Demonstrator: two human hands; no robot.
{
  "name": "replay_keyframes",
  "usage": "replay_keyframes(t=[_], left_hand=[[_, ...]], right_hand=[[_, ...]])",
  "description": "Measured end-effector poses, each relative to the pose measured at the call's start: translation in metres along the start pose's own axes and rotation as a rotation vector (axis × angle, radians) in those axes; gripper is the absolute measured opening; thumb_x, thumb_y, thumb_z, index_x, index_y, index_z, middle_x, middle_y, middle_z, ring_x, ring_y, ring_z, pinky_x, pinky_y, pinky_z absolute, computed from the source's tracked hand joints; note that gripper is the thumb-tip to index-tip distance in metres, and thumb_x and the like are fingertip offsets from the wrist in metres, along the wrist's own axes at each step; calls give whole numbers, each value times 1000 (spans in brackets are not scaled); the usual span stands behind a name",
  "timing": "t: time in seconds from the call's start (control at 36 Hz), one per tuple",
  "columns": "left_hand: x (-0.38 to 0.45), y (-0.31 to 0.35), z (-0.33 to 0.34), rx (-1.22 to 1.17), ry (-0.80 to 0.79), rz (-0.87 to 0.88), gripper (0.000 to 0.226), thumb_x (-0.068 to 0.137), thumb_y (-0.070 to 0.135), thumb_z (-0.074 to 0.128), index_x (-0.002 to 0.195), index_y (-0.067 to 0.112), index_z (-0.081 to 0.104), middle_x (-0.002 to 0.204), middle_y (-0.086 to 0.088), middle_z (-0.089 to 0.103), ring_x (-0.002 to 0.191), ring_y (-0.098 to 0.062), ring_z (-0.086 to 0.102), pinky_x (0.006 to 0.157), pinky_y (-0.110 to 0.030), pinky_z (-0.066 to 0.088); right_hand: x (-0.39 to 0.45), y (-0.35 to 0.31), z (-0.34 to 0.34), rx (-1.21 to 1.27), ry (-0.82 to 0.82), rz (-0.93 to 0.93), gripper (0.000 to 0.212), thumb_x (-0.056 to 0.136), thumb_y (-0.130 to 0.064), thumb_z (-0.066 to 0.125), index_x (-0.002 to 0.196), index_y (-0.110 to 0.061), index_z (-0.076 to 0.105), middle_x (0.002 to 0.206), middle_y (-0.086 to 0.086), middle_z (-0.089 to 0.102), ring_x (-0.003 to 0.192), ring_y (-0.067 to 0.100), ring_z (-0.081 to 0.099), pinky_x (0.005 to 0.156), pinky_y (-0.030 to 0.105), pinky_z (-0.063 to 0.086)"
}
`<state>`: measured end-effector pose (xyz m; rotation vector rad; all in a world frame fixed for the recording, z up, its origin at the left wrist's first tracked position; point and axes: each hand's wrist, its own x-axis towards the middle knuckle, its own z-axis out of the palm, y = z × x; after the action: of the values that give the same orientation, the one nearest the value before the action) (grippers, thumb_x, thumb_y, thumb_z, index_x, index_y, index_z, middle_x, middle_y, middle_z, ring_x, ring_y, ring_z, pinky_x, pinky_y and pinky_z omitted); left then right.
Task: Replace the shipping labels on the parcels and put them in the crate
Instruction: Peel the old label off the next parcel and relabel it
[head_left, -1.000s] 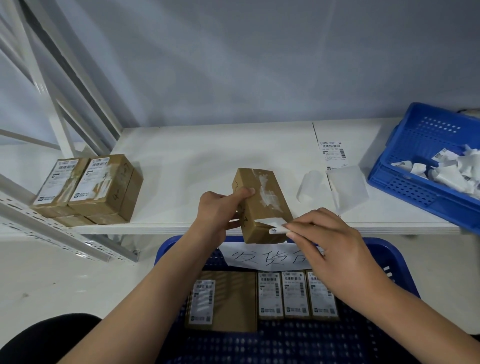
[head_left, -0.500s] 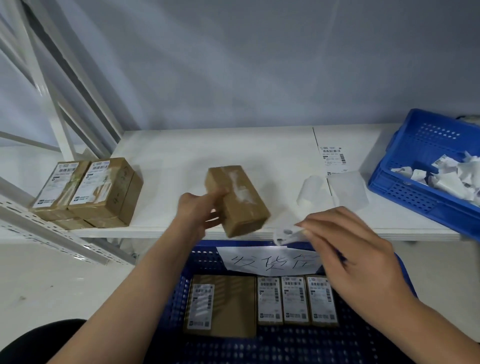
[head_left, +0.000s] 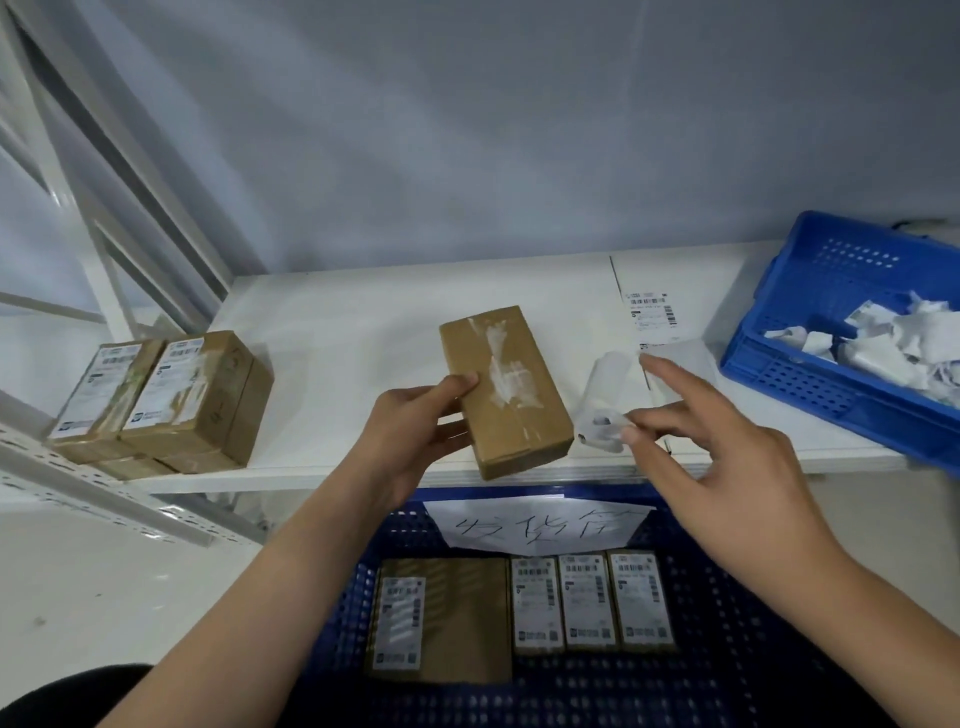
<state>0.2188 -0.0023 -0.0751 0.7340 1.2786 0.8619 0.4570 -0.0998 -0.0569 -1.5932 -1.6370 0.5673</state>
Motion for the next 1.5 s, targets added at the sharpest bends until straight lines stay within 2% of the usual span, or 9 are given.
replay_keyframes(t=[0.08, 0.19, 0.36, 0.58, 0.72, 0.89, 1.17, 1.31, 1.5], left_hand=[[-2, -5, 3, 14, -5, 5, 29, 94, 25, 72, 109, 1, 70, 100, -9, 79, 92, -27, 77, 74, -31, 62], [-8, -10, 11, 52, -9, 22, 32, 93, 28, 73, 111, 3, 70, 105, -7, 78, 94, -23, 77, 76, -31, 61], [-27, -2, 25, 196, -4, 143, 36, 91, 29, 74, 119, 7, 69, 112, -2, 76, 96, -18, 76, 79, -28, 61], [-54, -7, 58, 154, 2, 113, 37, 92, 29, 73, 120, 5, 68, 113, -4, 75, 95, -20, 76, 72, -27, 60], [-60, -9, 99, 120, -12, 91, 39, 92, 28, 73, 122, 4, 66, 115, -6, 74, 99, -23, 75, 73, -30, 60], [-60, -1, 153, 107, -70, 101, 21, 93, 22, 73, 104, 4, 68, 109, -10, 75, 95, -26, 75, 77, -34, 60], [-41, -11, 203, 112, -106, 70, 38, 91, 23, 75, 119, -1, 66, 113, -13, 74, 100, -29, 75, 83, -39, 61], [-30, -23, 204, 144, -89, 54, 37, 89, 24, 77, 116, 0, 69, 109, -12, 77, 98, -29, 75, 83, -40, 60], [-13, -34, 197, 158, -56, 21, 36, 89, 23, 75, 115, 0, 69, 111, -12, 75, 103, -31, 72, 82, -40, 58]], right_hand=[[0, 9, 1, 21, 10, 63, 31, 94, -34, 65, 122, -42, 54, 101, -26, 71, 90, 14, 71, 69, 15, 48], [-3, 25, -2, 158, 13, 151, 11, 97, -21, 63, 103, -31, 63, 105, -22, 72, 106, -9, 63, 83, 3, 45], [-4, 34, -16, 291, 84, 254, 13, 96, -17, 65, 95, -30, 69, 99, -17, 74, 100, 1, 68, 90, 30, 52], [3, 45, -51, 383, 256, 300, 17, 90, -17, 69, 91, -34, 69, 87, -6, 71, 86, 12, 67, 80, 26, 47], [10, 65, -85, 362, 391, 311, 16, 88, -19, 71, 91, -35, 73, 95, -10, 73, 93, 17, 71, 93, 45, 57], [27, 98, -151, 210, 514, 329, 12, 89, -16, 65, 96, -20, 74, 93, -8, 73, 88, 20, 72, 85, 42, 58], [31, 198, -215, 166, 679, 581, 23, 87, -5, 63, 109, -8, 72, 90, 8, 73, 77, 26, 74, 65, 25, 52], [43, 225, -213, 240, 691, 709, 37, 84, -1, 65, 118, -13, 60, 98, 15, 69, 80, 33, 72, 70, 43, 63], [61, 243, -200, 81, 524, 683, 9, 78, -6, 64, 76, -14, 68, 82, 8, 72, 83, 31, 70, 80, 48, 60]])
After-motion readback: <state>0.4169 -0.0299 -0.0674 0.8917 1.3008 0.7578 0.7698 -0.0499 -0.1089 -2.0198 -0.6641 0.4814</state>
